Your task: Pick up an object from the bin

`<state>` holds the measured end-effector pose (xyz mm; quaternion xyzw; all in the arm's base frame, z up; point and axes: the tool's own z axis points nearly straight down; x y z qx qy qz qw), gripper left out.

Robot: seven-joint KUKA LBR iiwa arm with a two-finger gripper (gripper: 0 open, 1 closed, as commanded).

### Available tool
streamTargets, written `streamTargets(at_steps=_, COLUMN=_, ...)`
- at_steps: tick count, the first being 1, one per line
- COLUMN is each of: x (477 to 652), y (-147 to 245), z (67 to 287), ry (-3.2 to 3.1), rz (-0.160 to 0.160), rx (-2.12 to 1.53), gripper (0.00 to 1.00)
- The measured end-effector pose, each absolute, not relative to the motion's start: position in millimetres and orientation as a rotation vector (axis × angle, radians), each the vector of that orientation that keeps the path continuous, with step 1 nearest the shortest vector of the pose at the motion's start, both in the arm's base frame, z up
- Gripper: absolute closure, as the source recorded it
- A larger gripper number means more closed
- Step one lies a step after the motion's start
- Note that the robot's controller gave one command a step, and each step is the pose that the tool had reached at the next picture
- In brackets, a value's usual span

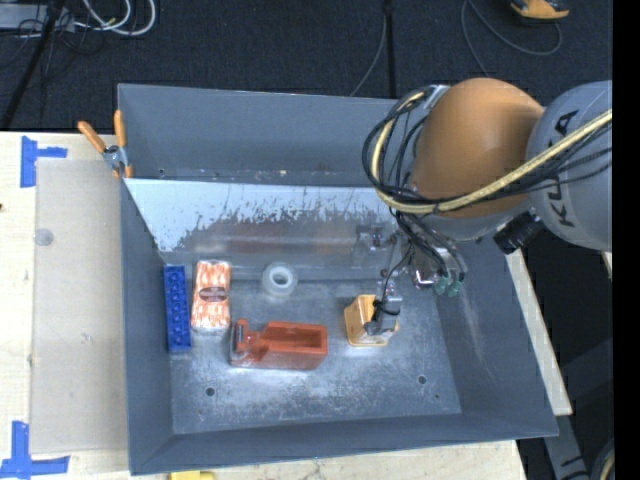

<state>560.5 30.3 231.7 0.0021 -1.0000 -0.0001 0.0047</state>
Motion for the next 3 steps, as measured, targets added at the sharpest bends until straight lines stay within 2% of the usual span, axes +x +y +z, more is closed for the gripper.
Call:
streamTargets(at_steps=1, x=561.7, y=30, z=236, ry=-3.14, rz=-0.001, rx=0.006, gripper=0.0)
streamTargets(at_steps=2, x=557.7, y=31, z=209, ry=-3.143, rz=-0.001, rx=0.098, gripper=0.0)
streamTargets(at_steps=3, x=550.1, y=34, z=151, ry=-3.14, rz=-0.002, rx=0.098, gripper=0.0)
